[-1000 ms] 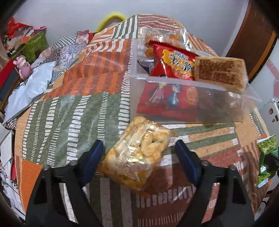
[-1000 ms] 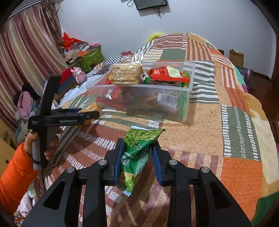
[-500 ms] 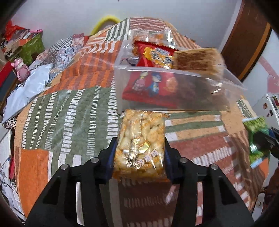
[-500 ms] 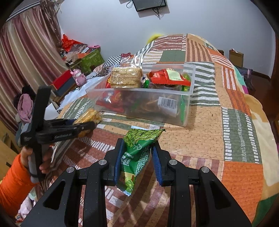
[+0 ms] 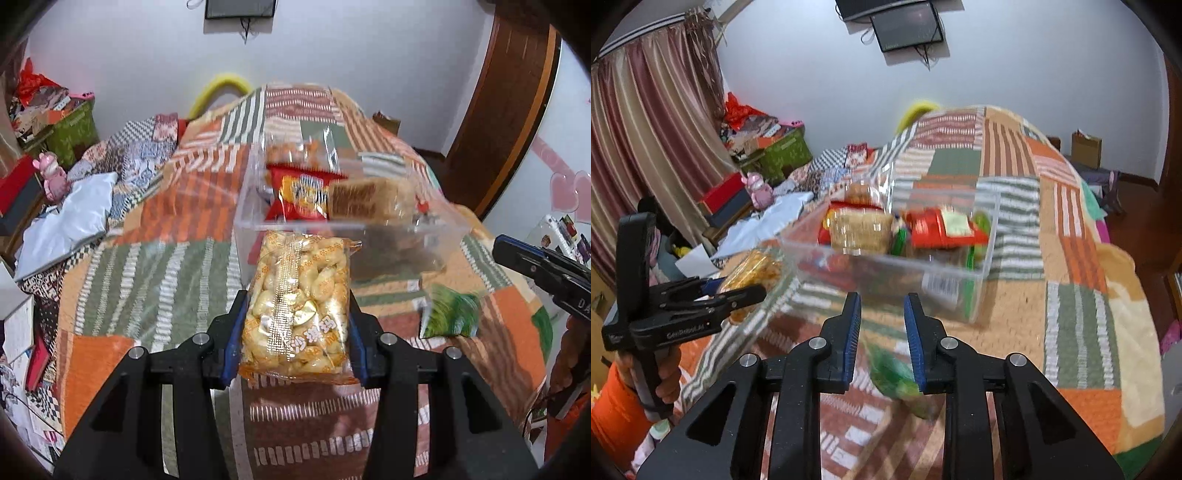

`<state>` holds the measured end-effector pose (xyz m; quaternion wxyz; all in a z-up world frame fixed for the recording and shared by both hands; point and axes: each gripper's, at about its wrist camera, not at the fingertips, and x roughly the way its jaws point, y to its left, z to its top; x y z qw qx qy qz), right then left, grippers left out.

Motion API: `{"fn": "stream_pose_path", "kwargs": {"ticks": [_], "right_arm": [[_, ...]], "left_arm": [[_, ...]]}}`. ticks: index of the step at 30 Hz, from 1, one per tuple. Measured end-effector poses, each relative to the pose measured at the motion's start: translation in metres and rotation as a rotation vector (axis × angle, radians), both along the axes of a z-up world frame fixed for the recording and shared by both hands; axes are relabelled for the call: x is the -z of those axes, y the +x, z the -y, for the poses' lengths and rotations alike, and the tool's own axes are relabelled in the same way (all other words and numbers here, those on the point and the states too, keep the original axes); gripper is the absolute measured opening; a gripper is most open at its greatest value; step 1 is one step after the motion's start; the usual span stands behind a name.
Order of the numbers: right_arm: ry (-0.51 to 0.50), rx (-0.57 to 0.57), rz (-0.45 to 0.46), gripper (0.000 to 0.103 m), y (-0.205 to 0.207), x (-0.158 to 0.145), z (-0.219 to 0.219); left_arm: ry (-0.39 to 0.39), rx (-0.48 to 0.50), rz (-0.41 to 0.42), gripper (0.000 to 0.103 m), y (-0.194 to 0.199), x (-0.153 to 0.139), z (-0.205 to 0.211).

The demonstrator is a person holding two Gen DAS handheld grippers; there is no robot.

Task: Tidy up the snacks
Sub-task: 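Carry both bags over the clear box and release them inside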

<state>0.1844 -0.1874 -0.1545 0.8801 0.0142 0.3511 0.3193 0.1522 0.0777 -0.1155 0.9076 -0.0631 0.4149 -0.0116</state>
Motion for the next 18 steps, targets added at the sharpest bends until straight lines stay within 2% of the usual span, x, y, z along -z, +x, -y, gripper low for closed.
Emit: {"fn": "stream_pose_path", "kwargs": {"ticks": [5, 7, 8, 9, 11, 14, 18], "right_arm": [[-0.058, -0.027, -0.001, 0.022, 0.004, 0.005, -0.007], [-0.094, -0.054, -0.019, 0.028, 0.001, 0.013, -0.009], [-0.114, -0.069, -0.033, 0.039, 0.0, 0.019, -0.009], [-0.139, -0.075, -0.042, 0.056, 0.0, 0.025, -0.011], [-0.179, -0.071, -0.045, 0.072, -0.001, 0.035, -0.011], [-0.229, -0.064, -0.059, 0.074, 0.004, 0.048, -0.01], [-0.248, -0.098, -0.131, 0.074, 0.017, 0.065, -0.01]], "left_arm": [[-0.009, -0.004, 0.024, 0.047, 0.0, -0.009, -0.001], [-0.011, 0.0, 0.024, 0.047, -0.002, -0.008, 0.0], [-0.015, 0.002, 0.02, 0.047, -0.002, -0.007, 0.0], [-0.02, 0.005, 0.014, 0.047, -0.002, -0.006, 0.002], [-0.022, 0.01, 0.005, 0.047, -0.003, -0.002, 0.004], [-0.013, 0.02, -0.002, 0.047, -0.003, 0.002, 0.007], [-0.017, 0.025, -0.008, 0.047, -0.003, 0.004, 0.008]]}}
